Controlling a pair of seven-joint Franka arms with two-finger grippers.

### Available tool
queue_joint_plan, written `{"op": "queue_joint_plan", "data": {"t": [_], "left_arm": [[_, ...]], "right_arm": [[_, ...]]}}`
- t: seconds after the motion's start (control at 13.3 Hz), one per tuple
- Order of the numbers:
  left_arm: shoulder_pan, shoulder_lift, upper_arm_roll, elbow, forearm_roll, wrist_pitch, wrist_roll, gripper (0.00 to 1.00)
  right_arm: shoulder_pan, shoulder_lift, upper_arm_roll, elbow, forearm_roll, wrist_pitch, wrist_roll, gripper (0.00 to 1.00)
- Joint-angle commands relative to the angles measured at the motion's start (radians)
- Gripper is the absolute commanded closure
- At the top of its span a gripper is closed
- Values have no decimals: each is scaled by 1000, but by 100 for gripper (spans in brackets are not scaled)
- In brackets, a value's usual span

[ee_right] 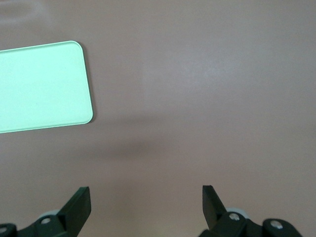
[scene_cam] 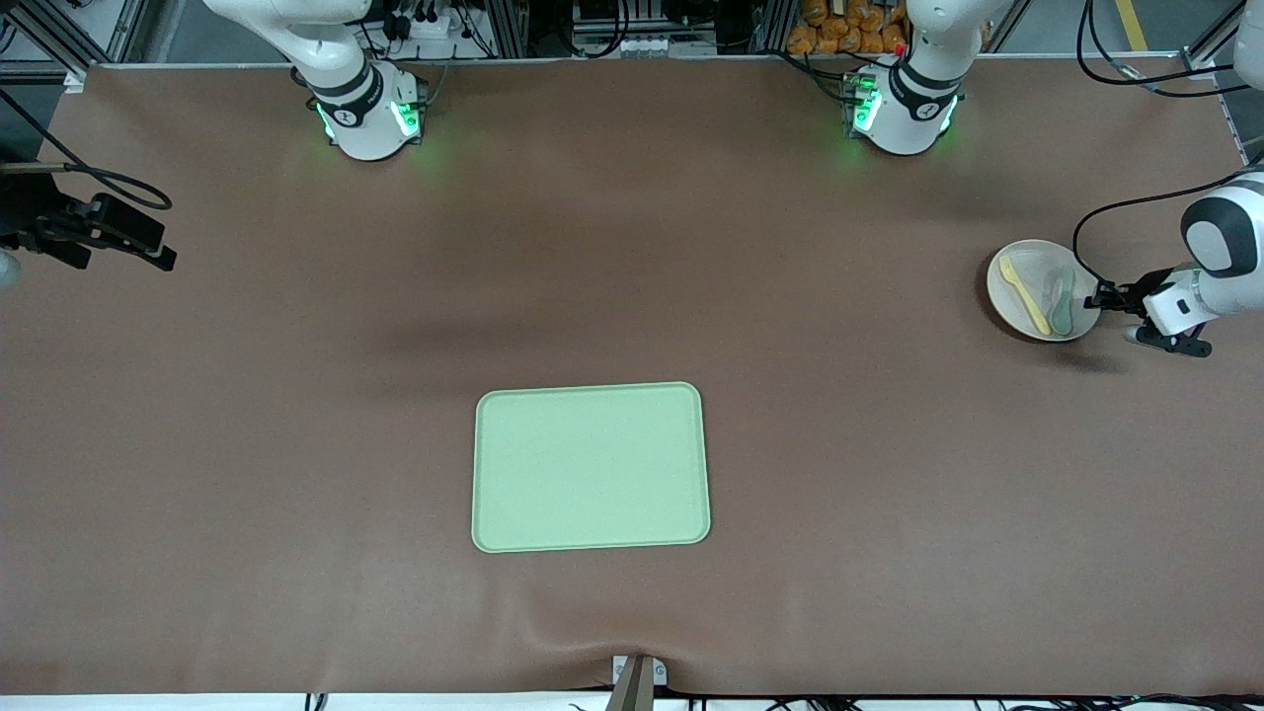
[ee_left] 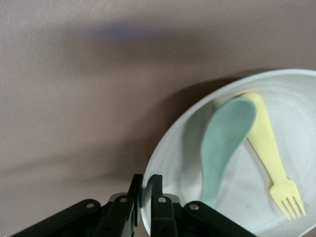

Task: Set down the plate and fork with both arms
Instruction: 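Grip the plate rim with the left gripper and lift it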

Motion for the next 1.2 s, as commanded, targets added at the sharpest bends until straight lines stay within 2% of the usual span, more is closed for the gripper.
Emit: {"op": "queue_joint_plan", "data": {"t": [0.0, 0.15, 0.45, 0.98, 1.13], "left_arm": [[4, -34, -32, 4, 4, -22, 0, 100], [4, -77, -64, 35, -13, -85, -8, 100], [4, -93, -113, 185, -67, -287, -25, 100], [1, -93, -225, 325, -73, -427, -184, 100], [-2, -90, -236, 354, -73, -443, -215, 100]], "right_arm": [[-16, 1, 8, 2, 14, 2, -16, 0], [-16, 1, 8, 4, 14, 3, -14, 0], [-16, 1, 8, 2, 14, 2, -16, 0], [-16, 1, 8, 2, 14, -1, -16, 0], [-16, 1, 8, 2, 14, 0, -16, 0]]}}
